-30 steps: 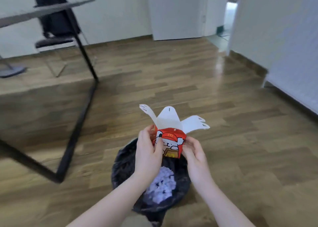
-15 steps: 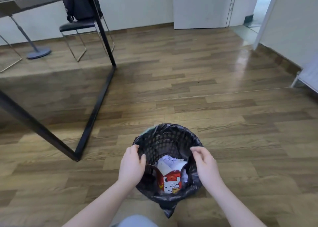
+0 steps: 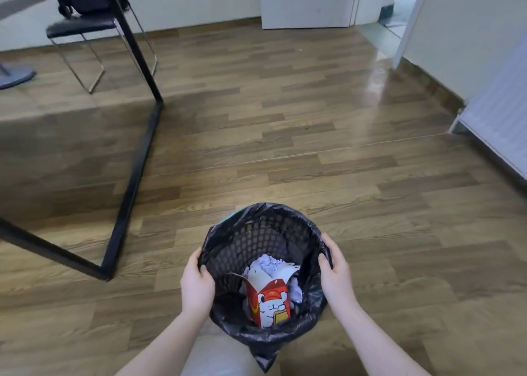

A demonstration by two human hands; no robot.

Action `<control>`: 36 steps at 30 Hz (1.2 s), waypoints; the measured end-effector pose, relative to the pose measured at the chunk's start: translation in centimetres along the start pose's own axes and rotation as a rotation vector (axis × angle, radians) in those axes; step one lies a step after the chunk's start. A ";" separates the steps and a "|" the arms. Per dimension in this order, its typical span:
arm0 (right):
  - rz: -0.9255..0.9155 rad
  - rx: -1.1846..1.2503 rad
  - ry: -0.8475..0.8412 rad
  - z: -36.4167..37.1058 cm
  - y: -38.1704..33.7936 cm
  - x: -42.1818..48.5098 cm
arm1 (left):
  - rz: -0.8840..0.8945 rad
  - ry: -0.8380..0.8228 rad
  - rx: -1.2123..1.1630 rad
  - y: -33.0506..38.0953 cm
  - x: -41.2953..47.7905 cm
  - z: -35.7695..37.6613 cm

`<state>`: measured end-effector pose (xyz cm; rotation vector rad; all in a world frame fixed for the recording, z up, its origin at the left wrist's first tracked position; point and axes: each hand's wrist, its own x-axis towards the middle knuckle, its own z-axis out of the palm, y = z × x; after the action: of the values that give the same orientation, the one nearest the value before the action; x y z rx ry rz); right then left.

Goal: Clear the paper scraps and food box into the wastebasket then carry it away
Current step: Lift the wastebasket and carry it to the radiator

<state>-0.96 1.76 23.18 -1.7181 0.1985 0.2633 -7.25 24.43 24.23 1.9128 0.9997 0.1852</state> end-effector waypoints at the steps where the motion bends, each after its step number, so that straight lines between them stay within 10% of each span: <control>1: 0.001 -0.011 0.017 -1.1 -2.3 -0.4 | 0.012 -0.009 0.002 2.6 -0.6 -0.8; 16: -0.090 0.000 0.378 -21.6 -40.9 -15.7 | 0.269 -0.199 -0.032 43.5 -18.9 -13.7; 36: 0.118 0.394 1.301 -54.6 -32.7 -51.6 | 0.727 -0.999 0.194 50.1 -62.9 4.2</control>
<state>-37.83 -47.70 77.14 -1.2475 1.2060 -0.8058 -18.10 -34.29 78.28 2.0771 -0.3593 -0.4429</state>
